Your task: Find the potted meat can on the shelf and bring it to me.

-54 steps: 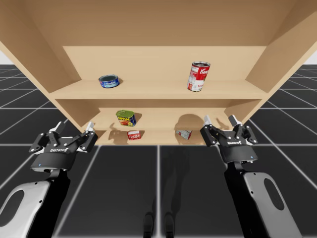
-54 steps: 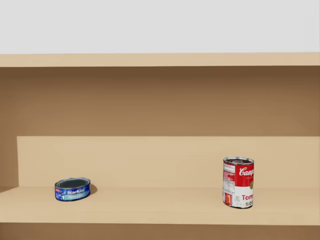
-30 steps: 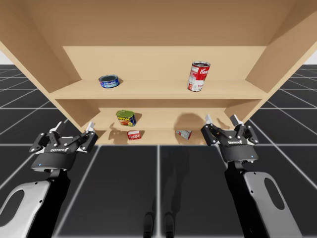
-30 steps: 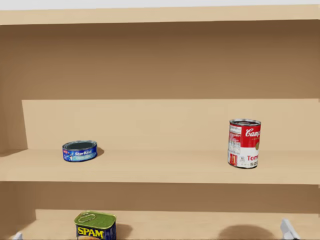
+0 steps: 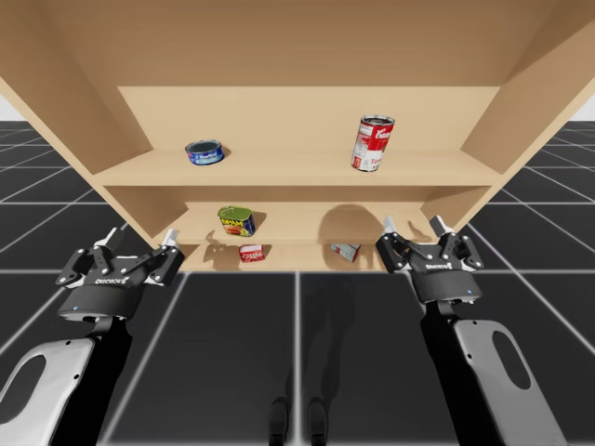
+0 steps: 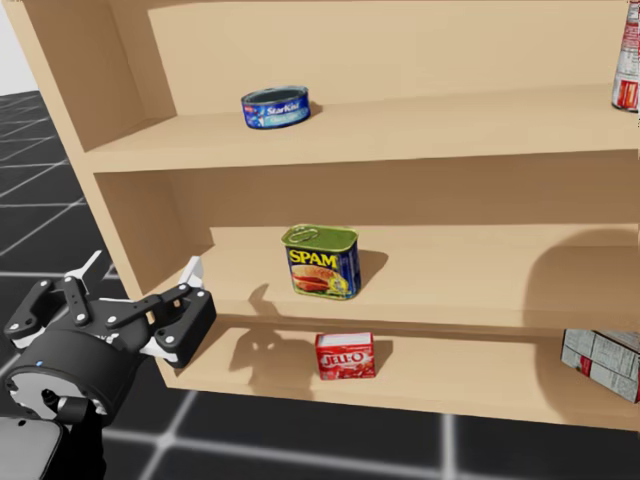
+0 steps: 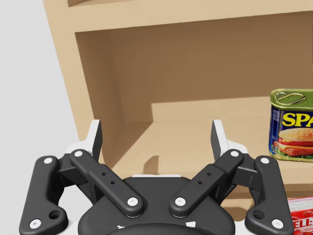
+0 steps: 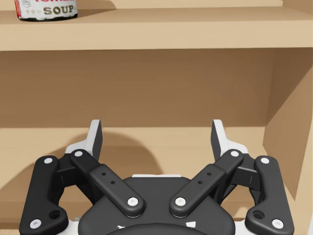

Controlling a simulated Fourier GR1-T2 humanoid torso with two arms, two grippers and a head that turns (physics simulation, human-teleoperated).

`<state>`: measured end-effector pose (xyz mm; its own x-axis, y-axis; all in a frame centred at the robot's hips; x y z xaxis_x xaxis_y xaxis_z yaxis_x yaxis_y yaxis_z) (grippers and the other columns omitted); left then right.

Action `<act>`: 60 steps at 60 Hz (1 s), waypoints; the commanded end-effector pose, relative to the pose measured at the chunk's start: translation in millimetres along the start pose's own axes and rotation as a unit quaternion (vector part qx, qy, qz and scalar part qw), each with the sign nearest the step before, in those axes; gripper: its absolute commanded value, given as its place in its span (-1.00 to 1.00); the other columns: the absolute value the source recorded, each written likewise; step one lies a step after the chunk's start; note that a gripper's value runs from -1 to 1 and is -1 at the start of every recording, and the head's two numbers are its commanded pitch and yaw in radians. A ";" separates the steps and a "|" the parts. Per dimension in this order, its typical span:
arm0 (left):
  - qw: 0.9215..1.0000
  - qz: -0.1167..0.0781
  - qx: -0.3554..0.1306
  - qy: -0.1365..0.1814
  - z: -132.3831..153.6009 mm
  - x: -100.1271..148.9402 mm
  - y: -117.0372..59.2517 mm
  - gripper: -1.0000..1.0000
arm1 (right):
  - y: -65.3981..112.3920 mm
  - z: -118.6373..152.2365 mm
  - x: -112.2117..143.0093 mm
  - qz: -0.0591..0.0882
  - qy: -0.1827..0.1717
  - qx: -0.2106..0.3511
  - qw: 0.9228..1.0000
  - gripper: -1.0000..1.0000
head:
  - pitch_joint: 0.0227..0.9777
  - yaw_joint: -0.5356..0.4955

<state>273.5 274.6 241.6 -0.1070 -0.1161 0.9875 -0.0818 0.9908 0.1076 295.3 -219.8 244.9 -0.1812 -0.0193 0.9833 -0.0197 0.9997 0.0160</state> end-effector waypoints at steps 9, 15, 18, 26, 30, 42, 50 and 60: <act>1.000 0.016 -0.016 -0.002 2.7 3.1 -5.3 -1.00 | 0.0 -0.4 -0.6 -0.001 0.002 -0.001 1.000 -1.00 | 0.13 0.56; 0.999 0.042 -0.034 -0.001 10.9 12.6 -8.2 -1.00 | -0.2 -0.6 -0.3 -0.001 0.001 -0.001 1.000 -1.00 | 0.11 0.56; 0.997 0.057 -0.052 0.004 18.1 19.6 -10.1 -1.00 | -0.1 -0.4 -0.5 -0.004 0.004 0.001 1.000 -1.00 | 0.08 0.55; 0.995 0.056 -0.086 0.008 35.6 30.5 -16.7 -1.00 | 0.3 -0.7 -1.0 -0.004 0.004 0.003 1.000 -1.00 | 0.09 0.55; 0.993 0.062 -0.096 0.010 40.6 34.1 -20.3 -1.00 | 0.0 -1.0 -1.0 -0.004 0.004 0.003 1.000 -1.00 | 0.09 0.55; 0.989 0.066 -0.134 0.020 45.8 44.1 -48.1 -1.00 | -1.2 -1.0 -0.3 -0.007 0.004 0.006 1.000 -1.00 | 0.09 0.55; 0.988 0.055 -0.144 0.031 36.0 41.8 -68.4 -1.00 | -1.4 -1.2 -0.4 -0.009 0.006 0.007 1.000 -1.00 | 0.10 0.55; 0.986 0.062 -0.144 0.047 17.3 33.0 -84.3 -1.00 | -0.4 -1.7 -1.3 -0.009 0.008 0.010 1.000 -1.00 | 0.11 0.56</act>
<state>246.7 202.0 269.4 -0.0305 -0.0009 0.9995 0.2030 0.9791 0.0071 296.9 -220.9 244.5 -0.1686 -0.0358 0.9850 -0.0378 0.9988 0.0298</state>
